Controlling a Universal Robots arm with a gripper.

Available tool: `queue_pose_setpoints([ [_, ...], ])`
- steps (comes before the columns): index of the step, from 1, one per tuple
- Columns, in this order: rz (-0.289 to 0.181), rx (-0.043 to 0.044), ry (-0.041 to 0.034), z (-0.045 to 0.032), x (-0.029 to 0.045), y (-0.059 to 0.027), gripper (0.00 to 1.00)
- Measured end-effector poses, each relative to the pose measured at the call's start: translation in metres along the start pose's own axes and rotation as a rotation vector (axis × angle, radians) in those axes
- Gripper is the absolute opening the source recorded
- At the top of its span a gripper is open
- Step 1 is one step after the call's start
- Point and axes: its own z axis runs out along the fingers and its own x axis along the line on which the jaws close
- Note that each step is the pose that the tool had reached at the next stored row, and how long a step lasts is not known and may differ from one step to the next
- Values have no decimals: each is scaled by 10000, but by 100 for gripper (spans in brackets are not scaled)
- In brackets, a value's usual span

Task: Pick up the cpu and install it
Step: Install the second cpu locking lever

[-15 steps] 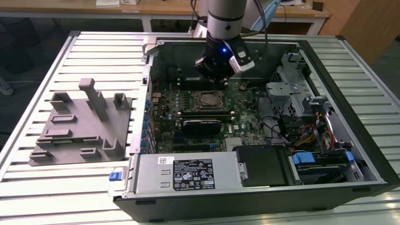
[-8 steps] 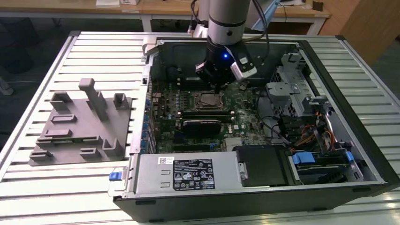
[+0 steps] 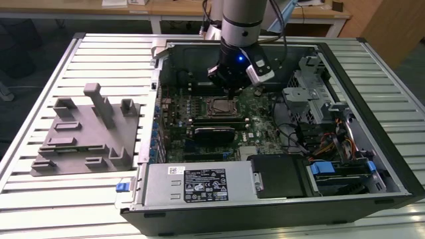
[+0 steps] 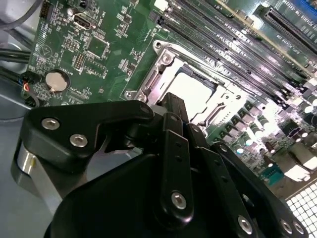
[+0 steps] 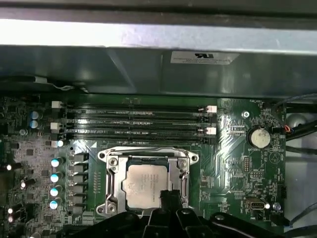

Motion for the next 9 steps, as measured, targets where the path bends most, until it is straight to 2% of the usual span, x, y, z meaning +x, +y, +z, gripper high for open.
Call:
queue_pose_setpoints([
  [9,1,1,2,-7,2,-238,11],
])
